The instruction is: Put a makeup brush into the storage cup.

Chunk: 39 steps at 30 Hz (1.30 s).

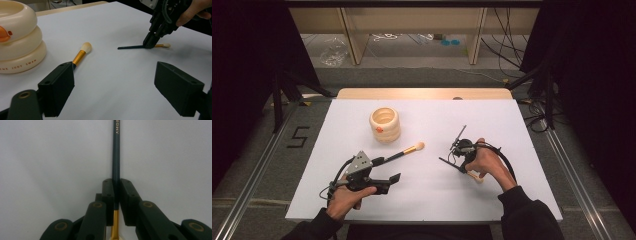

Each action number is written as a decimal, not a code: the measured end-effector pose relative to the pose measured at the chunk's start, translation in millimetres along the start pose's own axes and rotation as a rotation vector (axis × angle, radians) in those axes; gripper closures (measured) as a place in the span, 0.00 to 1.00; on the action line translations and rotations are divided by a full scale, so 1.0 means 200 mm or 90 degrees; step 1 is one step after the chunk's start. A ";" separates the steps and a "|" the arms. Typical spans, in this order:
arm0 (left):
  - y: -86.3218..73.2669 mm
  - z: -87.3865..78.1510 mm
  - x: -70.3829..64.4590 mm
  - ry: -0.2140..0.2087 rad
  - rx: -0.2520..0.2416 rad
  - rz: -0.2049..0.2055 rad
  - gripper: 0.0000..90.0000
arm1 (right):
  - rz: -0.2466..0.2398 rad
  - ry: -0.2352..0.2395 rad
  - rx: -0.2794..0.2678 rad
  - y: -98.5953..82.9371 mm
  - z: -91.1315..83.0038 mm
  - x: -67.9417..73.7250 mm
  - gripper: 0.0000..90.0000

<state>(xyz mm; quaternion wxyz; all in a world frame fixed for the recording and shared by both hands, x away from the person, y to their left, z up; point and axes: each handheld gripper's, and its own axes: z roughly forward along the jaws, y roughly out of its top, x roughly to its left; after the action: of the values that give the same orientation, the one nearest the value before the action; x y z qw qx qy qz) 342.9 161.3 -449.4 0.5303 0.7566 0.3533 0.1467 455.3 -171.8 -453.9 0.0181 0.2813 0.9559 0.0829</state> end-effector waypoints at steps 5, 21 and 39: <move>0.00 0.00 0.00 0.002 0.003 0.001 0.18 | -0.014 -0.006 0.011 0.01 0.00 -0.01 0.91; 0.00 0.00 0.00 0.001 0.001 0.002 0.18 | -0.016 -0.004 0.037 0.04 0.01 0.01 0.92; 0.00 0.00 0.00 0.004 0.003 0.002 0.18 | -0.054 -0.036 0.016 0.06 -0.05 0.04 0.92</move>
<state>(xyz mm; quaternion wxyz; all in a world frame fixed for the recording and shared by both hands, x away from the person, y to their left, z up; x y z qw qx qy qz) 342.9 162.2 -449.1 0.5270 0.7582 0.3539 0.1490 453.7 -159.6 -442.6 0.0450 0.2427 0.9671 0.0622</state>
